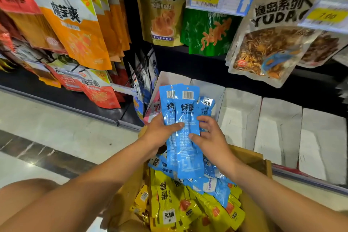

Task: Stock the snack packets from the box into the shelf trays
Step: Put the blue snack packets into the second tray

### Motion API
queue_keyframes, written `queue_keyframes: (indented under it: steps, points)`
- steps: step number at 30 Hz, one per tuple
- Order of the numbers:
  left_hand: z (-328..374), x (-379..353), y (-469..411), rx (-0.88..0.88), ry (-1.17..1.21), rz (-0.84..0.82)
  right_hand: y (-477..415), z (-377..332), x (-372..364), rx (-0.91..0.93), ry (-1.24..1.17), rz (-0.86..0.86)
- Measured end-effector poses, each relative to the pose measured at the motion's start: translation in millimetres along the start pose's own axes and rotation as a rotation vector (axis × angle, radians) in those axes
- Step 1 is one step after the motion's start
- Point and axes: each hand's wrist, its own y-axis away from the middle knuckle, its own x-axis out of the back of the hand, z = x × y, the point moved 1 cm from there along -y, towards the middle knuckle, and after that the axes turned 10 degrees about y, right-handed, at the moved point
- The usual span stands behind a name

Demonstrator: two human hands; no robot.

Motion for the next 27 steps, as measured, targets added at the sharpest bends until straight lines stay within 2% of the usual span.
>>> queue_keyframes:
  steps: [7, 14, 22, 27]
  points:
    - [6, 1, 2, 0.027, -0.011, 0.006, -14, -5, 11, -0.117, -0.202, -0.02]
    - [13, 8, 9, 0.074, 0.024, 0.066, -20, -7, 26, -0.248, -0.467, 0.055]
    - [23, 3, 18, 0.128, 0.164, 0.031, -12, -11, 29, -0.332, -0.581, -0.149]
    - [25, 2, 23, 0.246, 0.375, 0.023, -14, -13, 34, -0.443, -0.603, -0.158]
